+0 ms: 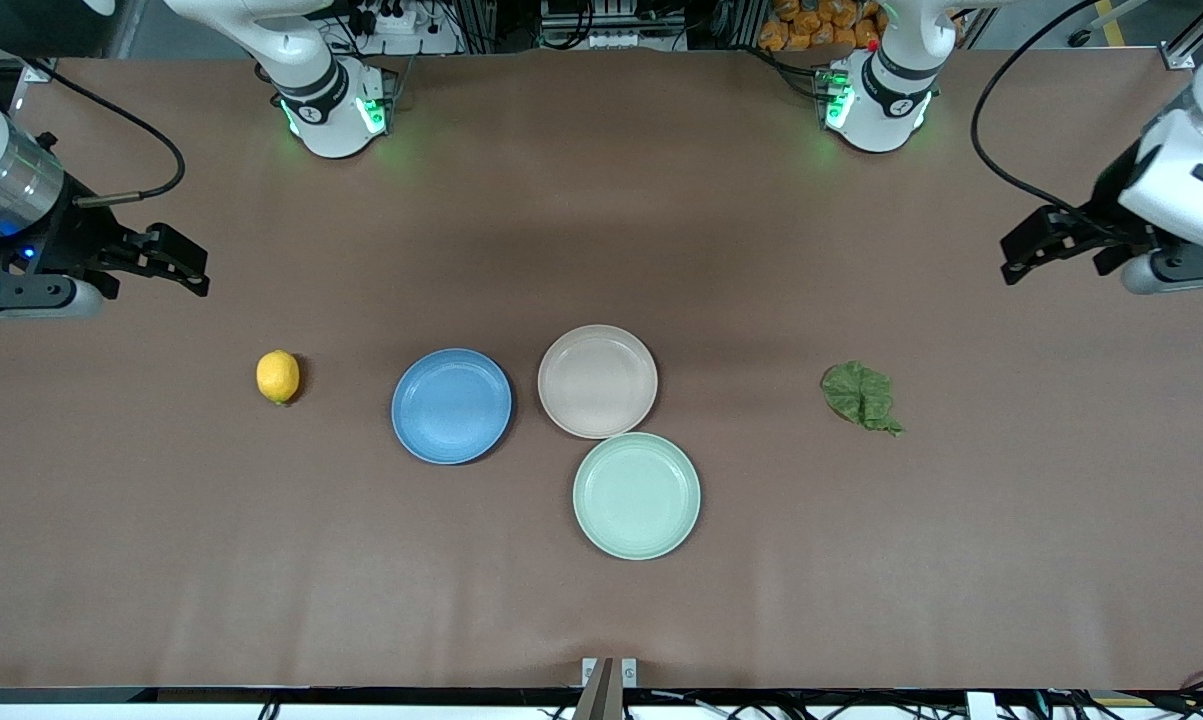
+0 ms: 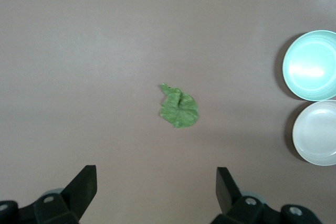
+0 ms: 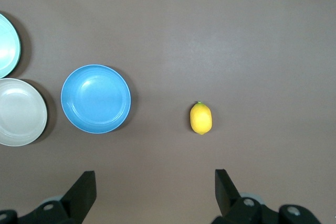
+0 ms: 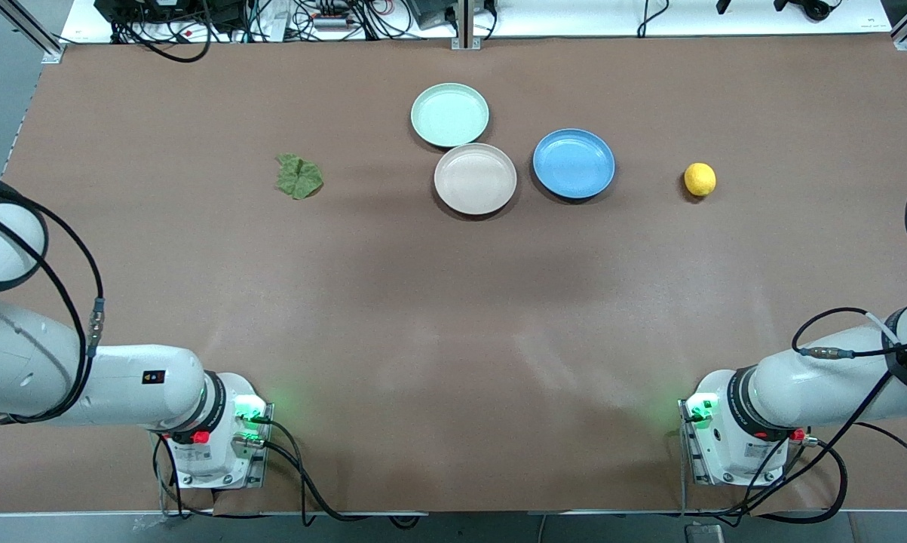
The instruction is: Pick lemon and lettuce from blue and beige plates
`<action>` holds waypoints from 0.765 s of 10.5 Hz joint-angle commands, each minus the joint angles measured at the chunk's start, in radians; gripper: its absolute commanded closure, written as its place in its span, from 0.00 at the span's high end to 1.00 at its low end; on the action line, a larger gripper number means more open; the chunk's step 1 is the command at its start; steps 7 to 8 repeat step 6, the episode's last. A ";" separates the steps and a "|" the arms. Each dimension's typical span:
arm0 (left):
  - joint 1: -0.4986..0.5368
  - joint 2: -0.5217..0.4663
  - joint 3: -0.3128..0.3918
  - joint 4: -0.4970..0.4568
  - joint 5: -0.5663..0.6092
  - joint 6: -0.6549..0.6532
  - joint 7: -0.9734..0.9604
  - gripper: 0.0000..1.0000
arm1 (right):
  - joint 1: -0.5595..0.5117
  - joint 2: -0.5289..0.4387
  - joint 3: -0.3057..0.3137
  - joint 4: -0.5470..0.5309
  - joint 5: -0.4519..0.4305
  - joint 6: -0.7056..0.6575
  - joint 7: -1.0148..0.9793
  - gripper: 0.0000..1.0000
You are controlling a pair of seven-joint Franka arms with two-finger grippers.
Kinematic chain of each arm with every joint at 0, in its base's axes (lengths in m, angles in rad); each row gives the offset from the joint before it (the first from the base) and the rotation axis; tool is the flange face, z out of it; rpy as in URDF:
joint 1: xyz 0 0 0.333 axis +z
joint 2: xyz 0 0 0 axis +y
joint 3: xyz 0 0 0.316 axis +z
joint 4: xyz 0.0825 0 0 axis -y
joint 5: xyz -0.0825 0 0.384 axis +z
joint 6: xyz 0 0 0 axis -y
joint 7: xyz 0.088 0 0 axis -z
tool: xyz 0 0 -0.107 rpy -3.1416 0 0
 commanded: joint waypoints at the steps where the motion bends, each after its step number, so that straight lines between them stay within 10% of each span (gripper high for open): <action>1: 0.034 -0.026 -0.010 -0.022 -0.008 -0.005 0.048 1.00 | -0.013 -0.026 0.012 -0.027 -0.015 0.007 -0.010 1.00; 8: 0.030 -0.027 -0.007 -0.021 -0.007 -0.005 0.112 1.00 | -0.013 -0.026 0.012 -0.027 -0.014 0.009 -0.010 1.00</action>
